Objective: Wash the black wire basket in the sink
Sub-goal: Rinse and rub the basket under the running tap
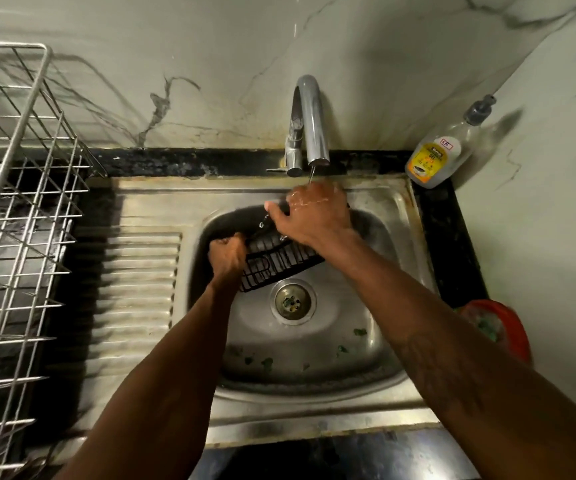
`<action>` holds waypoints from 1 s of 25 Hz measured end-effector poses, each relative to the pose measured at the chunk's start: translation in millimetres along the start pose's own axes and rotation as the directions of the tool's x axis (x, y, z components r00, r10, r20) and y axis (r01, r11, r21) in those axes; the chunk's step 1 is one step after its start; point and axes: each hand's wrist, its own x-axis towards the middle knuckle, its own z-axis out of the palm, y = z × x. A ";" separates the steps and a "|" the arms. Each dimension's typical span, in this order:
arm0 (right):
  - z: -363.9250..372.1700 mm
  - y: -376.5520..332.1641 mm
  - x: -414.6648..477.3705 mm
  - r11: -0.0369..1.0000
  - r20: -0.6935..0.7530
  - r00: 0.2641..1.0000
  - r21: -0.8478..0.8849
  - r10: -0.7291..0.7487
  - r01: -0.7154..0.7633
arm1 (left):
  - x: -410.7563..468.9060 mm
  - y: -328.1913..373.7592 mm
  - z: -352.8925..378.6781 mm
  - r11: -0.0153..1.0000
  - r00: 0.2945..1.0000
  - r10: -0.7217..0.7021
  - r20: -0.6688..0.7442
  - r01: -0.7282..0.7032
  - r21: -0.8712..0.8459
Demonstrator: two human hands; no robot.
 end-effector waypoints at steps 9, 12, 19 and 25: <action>7.4 18.8 -3.5 0.955 -0.008 0.976 0.206 0.219 -0.212 | -46.1 40.9 42.3 0.924 0.916 0.383 0.116 -0.378 -0.066; 9.7 6.4 -2.5 0.961 -0.079 0.969 0.173 0.234 -0.218 | -57.9 50.3 54.6 0.920 0.953 0.277 0.126 -0.224 -0.323; 21.4 -5.1 6.1 0.908 -0.152 0.981 0.417 0.119 -0.046 | -40.4 39.6 45.0 0.900 0.958 0.285 -0.013 -0.272 -0.341; 39.6 23.7 -17.6 0.959 -0.192 0.981 0.278 -0.005 0.059 | -16.1 37.5 9.5 0.882 0.915 0.398 -0.063 -0.401 -0.250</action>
